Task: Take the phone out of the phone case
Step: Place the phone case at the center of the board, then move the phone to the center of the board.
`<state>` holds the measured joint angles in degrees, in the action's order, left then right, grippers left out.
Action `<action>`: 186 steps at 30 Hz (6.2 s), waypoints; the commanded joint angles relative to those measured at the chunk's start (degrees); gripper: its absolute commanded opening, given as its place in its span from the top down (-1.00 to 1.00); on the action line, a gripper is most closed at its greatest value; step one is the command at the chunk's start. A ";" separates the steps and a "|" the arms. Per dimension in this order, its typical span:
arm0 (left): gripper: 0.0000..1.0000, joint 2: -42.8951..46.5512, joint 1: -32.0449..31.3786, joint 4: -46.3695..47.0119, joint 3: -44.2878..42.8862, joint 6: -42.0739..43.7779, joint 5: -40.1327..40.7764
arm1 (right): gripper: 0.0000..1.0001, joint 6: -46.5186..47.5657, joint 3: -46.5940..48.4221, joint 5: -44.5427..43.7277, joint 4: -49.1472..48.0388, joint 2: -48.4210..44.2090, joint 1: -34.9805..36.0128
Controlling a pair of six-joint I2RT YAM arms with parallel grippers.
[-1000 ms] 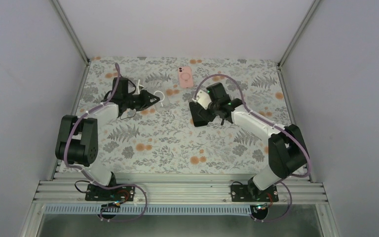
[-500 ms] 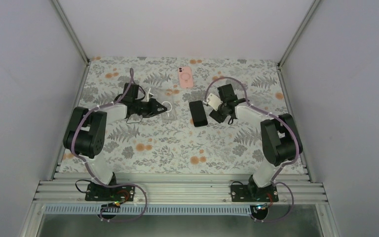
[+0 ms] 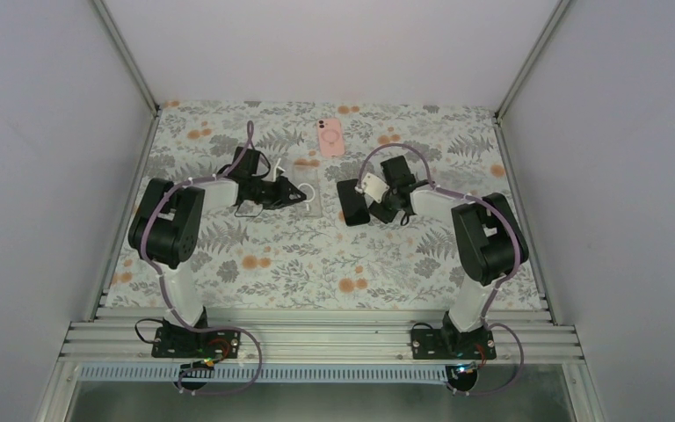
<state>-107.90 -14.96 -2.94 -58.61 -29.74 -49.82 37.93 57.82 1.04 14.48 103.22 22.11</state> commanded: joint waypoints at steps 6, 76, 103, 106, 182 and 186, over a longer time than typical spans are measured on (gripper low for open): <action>0.95 -4.78 -0.52 -1.55 -3.94 2.09 -1.14 | -0.29 0.75 -1.34 3.74 -0.41 2.91 3.47; -0.55 4.42 0.04 -8.05 -9.86 7.65 14.78 | -0.99 -13.88 32.40 5.95 8.87 11.89 0.22; -0.65 7.70 3.89 -7.52 -9.23 7.33 16.52 | -0.99 -31.35 68.06 1.57 16.05 40.70 3.76; -0.65 7.92 4.14 -7.43 -9.08 7.20 16.36 | -0.99 -31.75 68.97 1.27 15.24 42.39 4.12; -0.65 10.35 5.51 -6.14 -7.12 5.38 14.53 | -0.89 -6.16 8.15 1.32 24.25 2.04 -18.89; -0.65 10.62 5.60 -5.85 -6.66 5.46 14.72 | -0.89 -7.39 10.94 2.17 25.03 5.75 -18.67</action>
<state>-98.83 -9.74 -9.89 -65.73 -24.45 -34.59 31.22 66.46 2.59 37.63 106.15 3.66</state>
